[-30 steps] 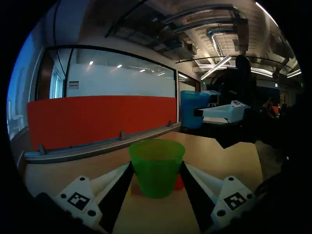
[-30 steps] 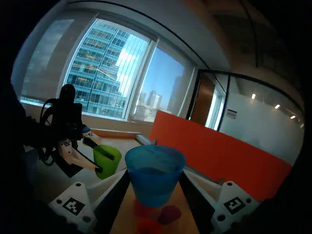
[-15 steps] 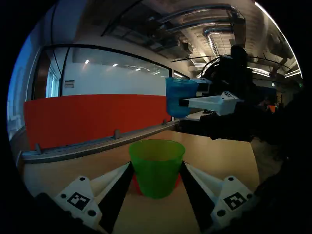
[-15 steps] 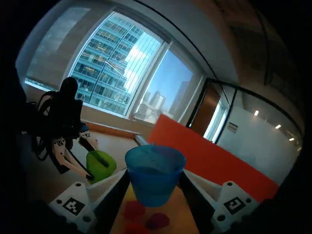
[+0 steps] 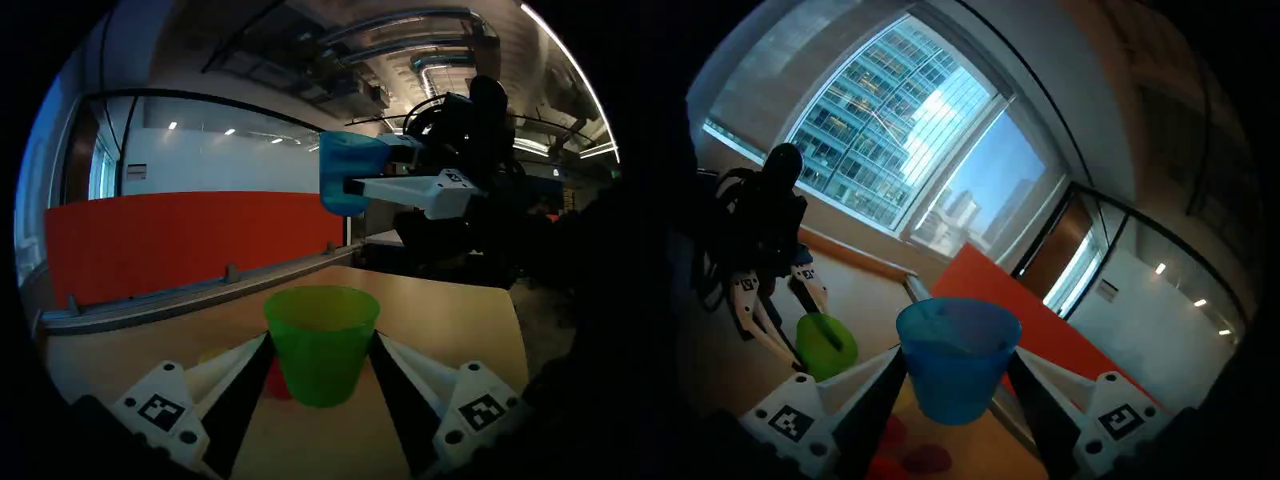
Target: Pour water
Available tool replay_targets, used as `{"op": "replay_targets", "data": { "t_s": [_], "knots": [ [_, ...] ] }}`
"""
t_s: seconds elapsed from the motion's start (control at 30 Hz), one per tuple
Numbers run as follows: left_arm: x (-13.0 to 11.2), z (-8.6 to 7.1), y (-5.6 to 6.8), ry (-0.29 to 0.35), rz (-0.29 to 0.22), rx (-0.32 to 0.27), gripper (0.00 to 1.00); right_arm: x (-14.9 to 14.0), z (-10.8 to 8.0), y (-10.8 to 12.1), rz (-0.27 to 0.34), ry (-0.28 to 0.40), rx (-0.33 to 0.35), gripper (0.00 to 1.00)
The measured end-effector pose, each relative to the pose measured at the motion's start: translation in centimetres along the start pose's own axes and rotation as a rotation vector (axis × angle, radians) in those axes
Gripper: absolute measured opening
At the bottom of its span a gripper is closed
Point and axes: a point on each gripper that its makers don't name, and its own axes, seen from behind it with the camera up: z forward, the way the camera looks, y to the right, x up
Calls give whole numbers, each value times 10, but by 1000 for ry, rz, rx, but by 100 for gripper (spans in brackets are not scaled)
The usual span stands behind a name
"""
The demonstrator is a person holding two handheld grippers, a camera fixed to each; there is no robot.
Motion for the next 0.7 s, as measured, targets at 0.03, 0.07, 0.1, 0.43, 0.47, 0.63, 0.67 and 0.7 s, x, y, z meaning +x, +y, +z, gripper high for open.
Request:
{"op": "replay_targets", "data": {
  "t_s": [0.03,0.07,0.1,0.43,0.47,0.63,0.67,0.7],
  "knots": [
    [0,0,1,0,1,-1,82,1,1,1,-10,0,-1,86],
    [0,1,2,-1,2,-2,82,2,1,2,-20,1,-3,86],
    [1,1,3,-1,3,-4,82,3,2,3,-30,1,-4,86],
    [1,3,7,2,2,-13,82,6,10,6,-126,-6,-1,86],
    [0,3,7,1,1,-13,82,6,11,6,-137,-7,0,86],
    [-1,4,9,-2,5,-17,82,10,17,7,-197,-13,5,86],
    [0,4,9,-2,5,-18,82,11,18,8,-207,-14,6,86],
    [0,4,9,-2,6,-19,82,12,19,9,-219,-15,6,86]
  ]
}}
